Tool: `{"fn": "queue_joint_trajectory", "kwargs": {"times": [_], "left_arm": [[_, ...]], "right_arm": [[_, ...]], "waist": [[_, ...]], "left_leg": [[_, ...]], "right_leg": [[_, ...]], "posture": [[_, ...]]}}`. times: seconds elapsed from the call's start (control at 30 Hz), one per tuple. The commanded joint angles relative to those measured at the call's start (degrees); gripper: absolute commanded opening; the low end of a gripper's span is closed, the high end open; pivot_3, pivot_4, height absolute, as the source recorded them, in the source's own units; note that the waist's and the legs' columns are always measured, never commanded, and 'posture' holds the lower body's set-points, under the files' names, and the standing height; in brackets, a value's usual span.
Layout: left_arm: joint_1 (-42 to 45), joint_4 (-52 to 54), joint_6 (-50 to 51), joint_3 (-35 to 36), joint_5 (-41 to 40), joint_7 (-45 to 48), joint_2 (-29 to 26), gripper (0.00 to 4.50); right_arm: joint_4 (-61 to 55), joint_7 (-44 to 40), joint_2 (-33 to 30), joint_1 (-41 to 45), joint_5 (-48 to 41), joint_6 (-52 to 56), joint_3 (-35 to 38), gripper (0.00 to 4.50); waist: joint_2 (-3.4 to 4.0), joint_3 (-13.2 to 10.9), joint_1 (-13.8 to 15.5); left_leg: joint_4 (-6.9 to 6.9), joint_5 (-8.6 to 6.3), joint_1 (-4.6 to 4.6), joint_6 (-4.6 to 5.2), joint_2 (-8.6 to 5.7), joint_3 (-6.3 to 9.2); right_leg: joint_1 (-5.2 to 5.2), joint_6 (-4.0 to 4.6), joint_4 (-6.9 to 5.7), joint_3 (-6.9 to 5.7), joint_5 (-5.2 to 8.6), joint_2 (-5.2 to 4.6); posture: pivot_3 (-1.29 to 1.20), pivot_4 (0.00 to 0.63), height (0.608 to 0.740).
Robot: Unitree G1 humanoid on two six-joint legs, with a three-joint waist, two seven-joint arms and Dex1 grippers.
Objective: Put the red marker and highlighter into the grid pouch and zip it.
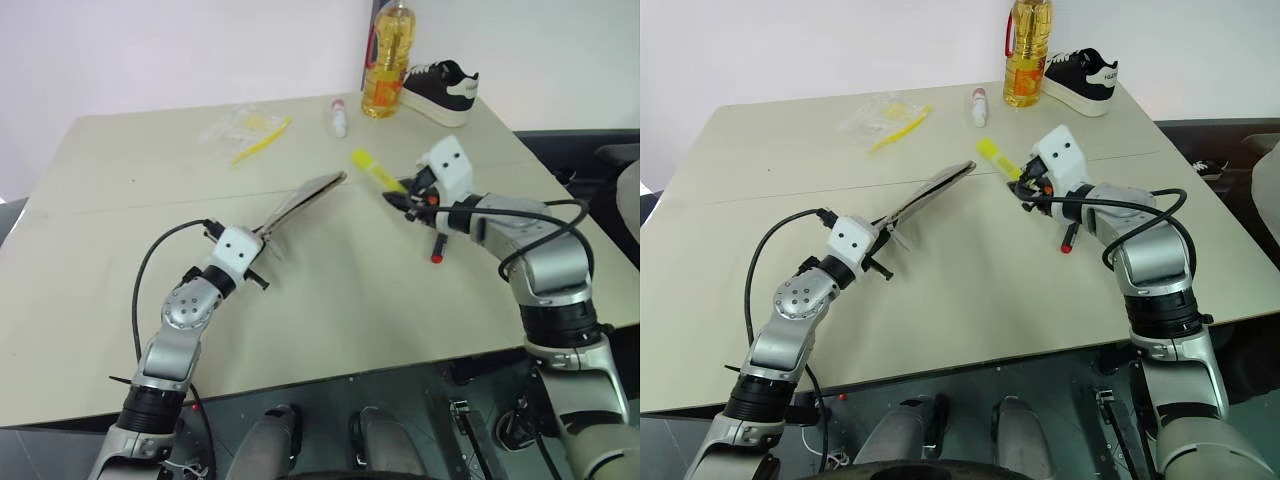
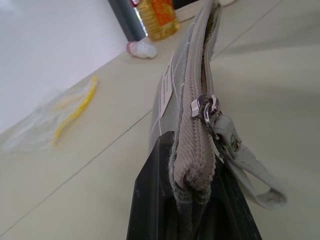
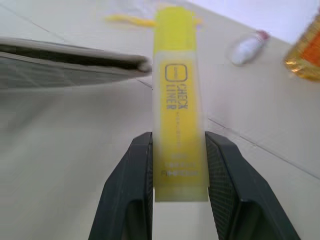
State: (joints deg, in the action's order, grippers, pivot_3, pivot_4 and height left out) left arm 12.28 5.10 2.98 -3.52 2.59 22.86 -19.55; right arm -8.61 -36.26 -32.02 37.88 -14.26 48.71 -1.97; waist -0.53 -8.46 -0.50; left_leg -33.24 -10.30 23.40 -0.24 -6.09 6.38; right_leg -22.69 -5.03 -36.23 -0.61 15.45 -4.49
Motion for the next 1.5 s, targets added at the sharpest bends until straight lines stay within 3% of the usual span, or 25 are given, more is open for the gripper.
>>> {"fn": "queue_joint_trajectory", "kwargs": {"times": [0.03, 0.63, 1.5], "left_arm": [[1.6, 1.9, -1.1, 0.3, -1.4, 0.3, 0.5, 0.0], [1.8, 3.3, -0.7, -0.9, -1.1, 1.0, 1.3, 0.0], [2.2, 1.6, 0.0, 0.2, -0.7, -0.4, 1.4, 0.0]], "right_arm": [[-4.6, -0.9, -0.3, 0.3, -1.8, 1.2, -0.1, 0.88], [-4.2, 0.2, 0.5, -0.1, -1.3, 1.5, -4.8, 0.88], [-1.7, 0.4, -0.7, -0.1, -0.7, -1.2, -1.2, 0.88]], "waist": [[0.0, 0.0, 0.0], [-0.01, 0.0, 0.1], [-0.01, 0.0, 0.1]], "left_leg": [[-0.01, 0.0, 0.01, 0.0, -0.01, 0.0], [-0.03, 0.0, 0.03, 0.0, -0.03, 0.0], [-0.03, 0.0, 0.03, 0.0, -0.03, 0.0]], "right_leg": [[0.0, 0.0, 0.0, 0.0, 0.0, -0.02], [-0.01, 0.0, 0.02, 0.0, 0.0, -0.02], [-0.01, 0.0, 0.02, 0.0, 0.0, -0.02]], "posture": [[0.0, 0.15, 0.74], [0.0, 0.15, 0.74], [0.0, 0.15, 0.74]]}}
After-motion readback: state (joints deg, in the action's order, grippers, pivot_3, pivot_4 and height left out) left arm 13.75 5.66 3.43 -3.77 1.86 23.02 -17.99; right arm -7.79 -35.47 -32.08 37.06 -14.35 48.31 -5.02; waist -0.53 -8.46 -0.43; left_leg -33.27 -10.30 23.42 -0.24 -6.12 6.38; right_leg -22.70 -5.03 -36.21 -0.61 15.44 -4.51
